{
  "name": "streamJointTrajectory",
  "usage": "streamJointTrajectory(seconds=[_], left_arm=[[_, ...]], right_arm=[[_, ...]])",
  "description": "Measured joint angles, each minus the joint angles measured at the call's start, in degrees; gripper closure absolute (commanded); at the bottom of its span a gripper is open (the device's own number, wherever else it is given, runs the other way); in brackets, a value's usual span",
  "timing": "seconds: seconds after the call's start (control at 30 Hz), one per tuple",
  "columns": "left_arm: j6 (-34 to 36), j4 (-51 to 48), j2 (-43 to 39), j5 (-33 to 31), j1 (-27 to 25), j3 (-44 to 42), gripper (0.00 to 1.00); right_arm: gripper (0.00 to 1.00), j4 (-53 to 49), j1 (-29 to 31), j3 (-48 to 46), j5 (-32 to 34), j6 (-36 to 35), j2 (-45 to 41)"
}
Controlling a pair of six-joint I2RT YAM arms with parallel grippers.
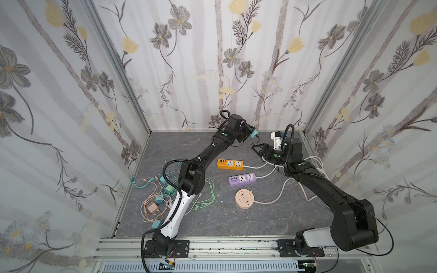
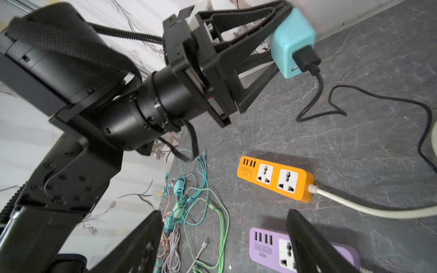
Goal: Insert the plug
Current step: 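Close the right gripper on the teal charger held by the left gripper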
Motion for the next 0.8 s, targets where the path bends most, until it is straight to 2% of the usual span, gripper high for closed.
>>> streamJointTrajectory(seconds=[0.17,0.27,0.6,0.8], left_arm=[[-1.16,0.79,-2.45,-0.42,0.0,-3.02,1.0],[-1.81,1.14,-2.56,-0.42,0.0,-3.3,1.0],[-2.01,1.31,-2.8,-1.27,-0.02,-3.34,1.0],[-2.01,1.38,-4.13,-1.27,-0.39,-4.76,1.0]], right_arm=[[0.44,9.4,1.36,1.25,1.95,3.85,6.43],[0.49,13.18,2.03,2.51,3.72,5.42,9.7],[0.51,21.84,2.71,5.73,9.86,6.69,17.59],[0.51,23.63,1.79,5.22,12.13,2.25,18.14]])
